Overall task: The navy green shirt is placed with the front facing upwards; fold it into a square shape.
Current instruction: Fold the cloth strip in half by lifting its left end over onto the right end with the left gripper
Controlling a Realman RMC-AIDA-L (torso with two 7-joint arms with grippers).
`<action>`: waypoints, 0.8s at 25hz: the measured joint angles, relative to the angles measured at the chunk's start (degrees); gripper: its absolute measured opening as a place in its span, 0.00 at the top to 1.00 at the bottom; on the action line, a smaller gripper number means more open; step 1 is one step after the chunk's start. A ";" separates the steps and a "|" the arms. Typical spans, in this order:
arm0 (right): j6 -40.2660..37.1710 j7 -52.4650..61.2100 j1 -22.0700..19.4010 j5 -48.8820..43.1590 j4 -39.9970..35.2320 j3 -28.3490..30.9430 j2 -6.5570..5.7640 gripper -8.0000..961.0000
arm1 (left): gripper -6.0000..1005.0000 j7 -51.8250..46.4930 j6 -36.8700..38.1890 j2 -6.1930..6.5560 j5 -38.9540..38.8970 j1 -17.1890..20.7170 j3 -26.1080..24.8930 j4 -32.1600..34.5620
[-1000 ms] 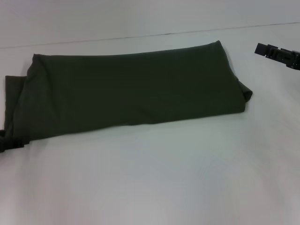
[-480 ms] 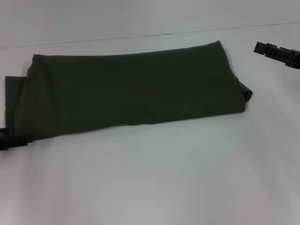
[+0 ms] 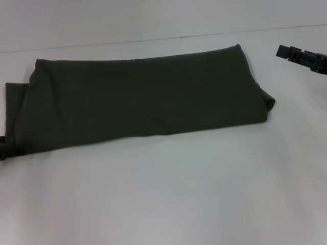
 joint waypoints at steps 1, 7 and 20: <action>0.02 0.00 0.01 -0.01 0.00 -0.01 0.00 0.32 | 0.14 0.00 -0.24 0.00 0.00 0.02 -0.06 0.01; -0.02 0.00 0.09 0.06 0.00 -0.03 0.00 0.32 | 0.14 0.00 -0.73 0.00 0.18 0.13 -0.07 0.05; 0.28 0.07 0.42 -0.10 0.00 0.05 -0.07 0.32 | 0.14 -0.41 2.34 -0.01 0.64 -0.73 1.03 0.06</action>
